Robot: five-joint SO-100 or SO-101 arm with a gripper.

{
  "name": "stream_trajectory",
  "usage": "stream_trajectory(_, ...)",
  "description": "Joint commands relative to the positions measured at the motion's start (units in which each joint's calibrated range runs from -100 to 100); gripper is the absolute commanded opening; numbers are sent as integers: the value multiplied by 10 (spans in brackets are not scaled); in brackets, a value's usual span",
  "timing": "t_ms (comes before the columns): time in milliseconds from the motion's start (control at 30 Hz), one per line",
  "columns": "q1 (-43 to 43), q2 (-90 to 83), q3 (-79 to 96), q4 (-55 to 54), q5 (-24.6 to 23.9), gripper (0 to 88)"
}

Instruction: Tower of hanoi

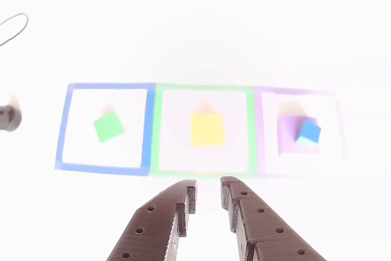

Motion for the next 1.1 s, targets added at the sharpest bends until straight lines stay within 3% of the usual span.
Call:
stream_trajectory(0, -42, 19, -7, 8, 14, 0)
stream_trajectory(200, -69, 33, 87, -44, 14, 42)
stream_trajectory(533, -113, -37, 420, -342, 14, 266)
stream_trajectory(800, -149, -72, 647, -609, 14, 270)
stream_trajectory(1067, -105, 6, 805, -909, 14, 268)
